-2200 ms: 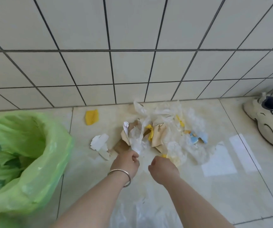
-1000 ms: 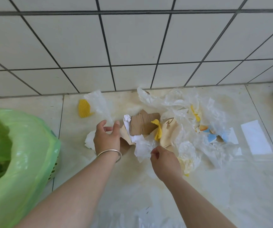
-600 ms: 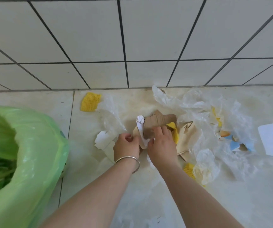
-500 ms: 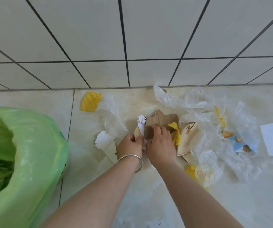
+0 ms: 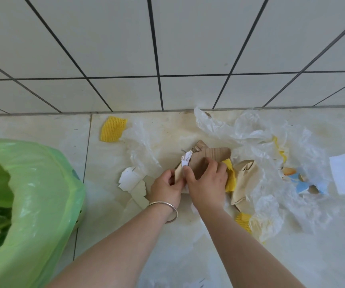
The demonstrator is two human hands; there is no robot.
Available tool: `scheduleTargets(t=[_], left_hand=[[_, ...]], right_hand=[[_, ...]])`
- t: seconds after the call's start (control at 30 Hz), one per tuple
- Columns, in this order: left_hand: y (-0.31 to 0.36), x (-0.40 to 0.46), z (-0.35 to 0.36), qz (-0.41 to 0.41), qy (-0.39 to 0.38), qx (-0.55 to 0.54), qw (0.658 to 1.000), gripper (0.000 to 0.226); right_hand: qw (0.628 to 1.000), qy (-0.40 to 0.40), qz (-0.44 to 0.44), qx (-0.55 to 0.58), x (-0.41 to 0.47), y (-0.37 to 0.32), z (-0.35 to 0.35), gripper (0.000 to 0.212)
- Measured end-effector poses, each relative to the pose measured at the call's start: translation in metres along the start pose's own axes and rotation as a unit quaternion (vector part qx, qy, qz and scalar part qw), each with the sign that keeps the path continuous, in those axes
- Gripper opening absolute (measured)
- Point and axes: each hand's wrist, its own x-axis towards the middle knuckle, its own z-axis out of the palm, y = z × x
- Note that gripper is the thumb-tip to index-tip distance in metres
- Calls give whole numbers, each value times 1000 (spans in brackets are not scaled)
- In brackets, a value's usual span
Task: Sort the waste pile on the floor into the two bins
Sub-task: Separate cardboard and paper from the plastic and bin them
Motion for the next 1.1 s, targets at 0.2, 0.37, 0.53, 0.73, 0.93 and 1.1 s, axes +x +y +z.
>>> scheduleTargets(t=[0.2, 0.37, 0.53, 0.73, 0.93, 1.1], left_hand=[[5, -11, -15, 37, -14, 1, 999, 11], [7, -21, -23, 32, -41, 6, 999, 5], [1, -32, -26, 7, -41, -25, 999, 39], [1, -46, -44, -30, -35, -73, 996, 13], [-9, -54, -65, 11, -38, 32, 999, 10], [-15, -70, -70, -19, -127, 85, 988, 16]], right_hand=[[1000, 14, -8, -19, -12, -3, -9, 60], [999, -22, -23, -32, -18, 3, -36, 39], [995, 55, -10, 76, -36, 6, -59, 28], [964, 140, 28, 223, -55, 1, -86, 18], [980, 55, 18, 192, -69, 17, -91, 22], [987, -154, 9, 55, -87, 32, -75, 26]])
